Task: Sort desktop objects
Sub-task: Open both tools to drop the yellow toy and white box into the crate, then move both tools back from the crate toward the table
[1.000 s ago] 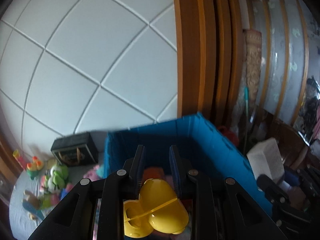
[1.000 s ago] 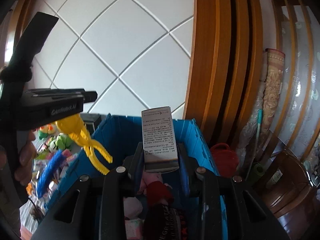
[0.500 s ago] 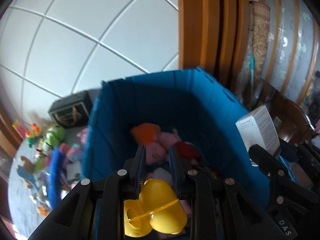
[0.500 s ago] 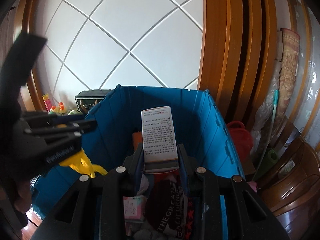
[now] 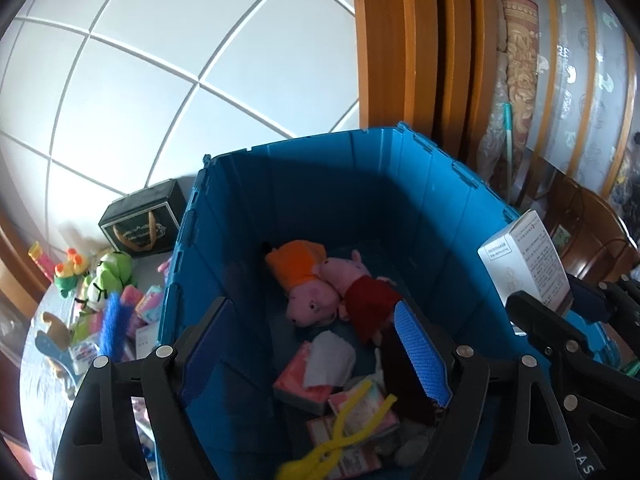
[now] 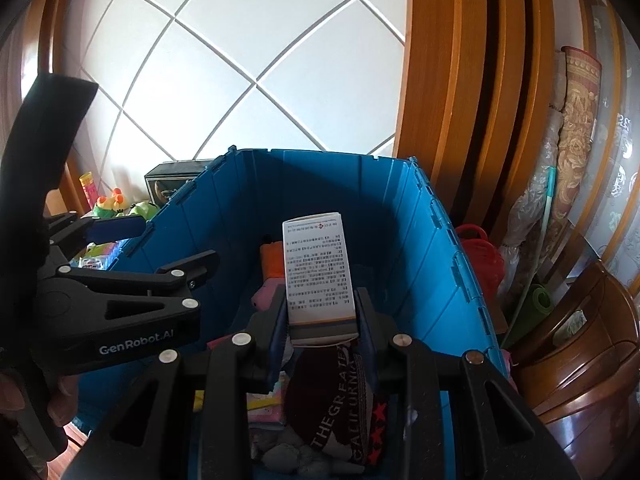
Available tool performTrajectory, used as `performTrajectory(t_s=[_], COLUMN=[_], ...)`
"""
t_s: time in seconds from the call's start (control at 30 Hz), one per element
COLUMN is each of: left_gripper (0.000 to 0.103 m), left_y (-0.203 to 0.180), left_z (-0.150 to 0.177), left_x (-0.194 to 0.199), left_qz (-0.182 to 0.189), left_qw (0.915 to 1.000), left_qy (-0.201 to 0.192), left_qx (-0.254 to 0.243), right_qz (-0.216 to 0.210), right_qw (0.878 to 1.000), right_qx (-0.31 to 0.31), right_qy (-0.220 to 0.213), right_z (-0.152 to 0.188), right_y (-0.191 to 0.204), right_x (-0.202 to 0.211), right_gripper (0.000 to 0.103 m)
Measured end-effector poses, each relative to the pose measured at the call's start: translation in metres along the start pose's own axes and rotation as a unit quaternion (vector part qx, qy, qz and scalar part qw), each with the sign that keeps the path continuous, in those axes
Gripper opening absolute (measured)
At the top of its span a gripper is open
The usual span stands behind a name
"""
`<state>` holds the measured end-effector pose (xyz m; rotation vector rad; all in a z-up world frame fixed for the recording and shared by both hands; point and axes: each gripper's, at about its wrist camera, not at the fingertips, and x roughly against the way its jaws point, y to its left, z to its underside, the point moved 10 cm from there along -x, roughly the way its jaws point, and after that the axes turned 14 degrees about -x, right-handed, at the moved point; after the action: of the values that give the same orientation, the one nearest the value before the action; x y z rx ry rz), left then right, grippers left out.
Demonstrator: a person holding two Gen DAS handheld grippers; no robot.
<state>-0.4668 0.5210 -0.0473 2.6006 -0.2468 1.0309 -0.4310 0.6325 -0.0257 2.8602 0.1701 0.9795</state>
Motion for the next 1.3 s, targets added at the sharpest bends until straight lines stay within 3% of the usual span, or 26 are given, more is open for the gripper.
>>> performTrajectory(t_s=[0.27, 0.33, 0.37, 0.4, 0.53, 0.6, 0.8, 0.97, 1.17, 1.3], left_gripper=[0.087, 0.089, 0.090, 0.093, 0.099, 0.102, 0.102, 0.102, 0.102, 0.102], left_y=[0.009, 0.011, 0.013, 0.014, 0.018, 0.019, 0.023, 0.042, 0.079, 0.121], left_z=[0.007, 0.008, 0.008, 0.009, 0.010, 0.010, 0.013, 0.028, 0.064, 0.107], left_x=[0.008, 0.010, 0.011, 0.012, 0.017, 0.021, 0.035, 0.060, 0.101, 0.127], left_qz=[0.006, 0.006, 0.005, 0.004, 0.004, 0.001, -0.010, -0.041, -0.062, -0.070], left_qw=[0.9999, 0.9999, 0.9998, 0.9998, 0.9995, 0.9994, 0.9988, 0.9972, 0.9946, 0.9927], left_qy=[-0.003, -0.005, -0.006, -0.007, -0.014, -0.019, -0.032, -0.043, -0.055, -0.041], left_qx=[0.013, 0.015, 0.017, 0.019, 0.027, 0.028, 0.035, 0.045, 0.062, 0.089], right_qz=[0.002, 0.005, 0.006, 0.010, 0.020, 0.029, 0.031, 0.011, -0.042, -0.065], right_qw=[1.000, 1.000, 1.000, 1.000, 1.000, 0.999, 0.999, 0.999, 0.998, 0.997], right_qx=[0.011, 0.010, 0.010, 0.011, 0.010, 0.013, 0.019, 0.017, 0.012, 0.020], right_qy=[-0.013, -0.016, -0.018, -0.019, -0.019, -0.019, -0.019, -0.028, -0.045, -0.048], right_z=[-0.001, -0.003, -0.003, -0.003, -0.001, 0.002, 0.012, 0.017, 0.024, 0.038], right_y=[0.012, 0.011, 0.011, 0.009, 0.003, -0.002, -0.007, 0.003, 0.049, 0.096], right_x=[0.008, 0.010, 0.011, 0.012, 0.014, 0.016, 0.023, 0.035, 0.056, 0.072], right_gripper=[0.033, 0.050, 0.070, 0.081, 0.091, 0.101, 0.103, 0.103, 0.103, 0.103])
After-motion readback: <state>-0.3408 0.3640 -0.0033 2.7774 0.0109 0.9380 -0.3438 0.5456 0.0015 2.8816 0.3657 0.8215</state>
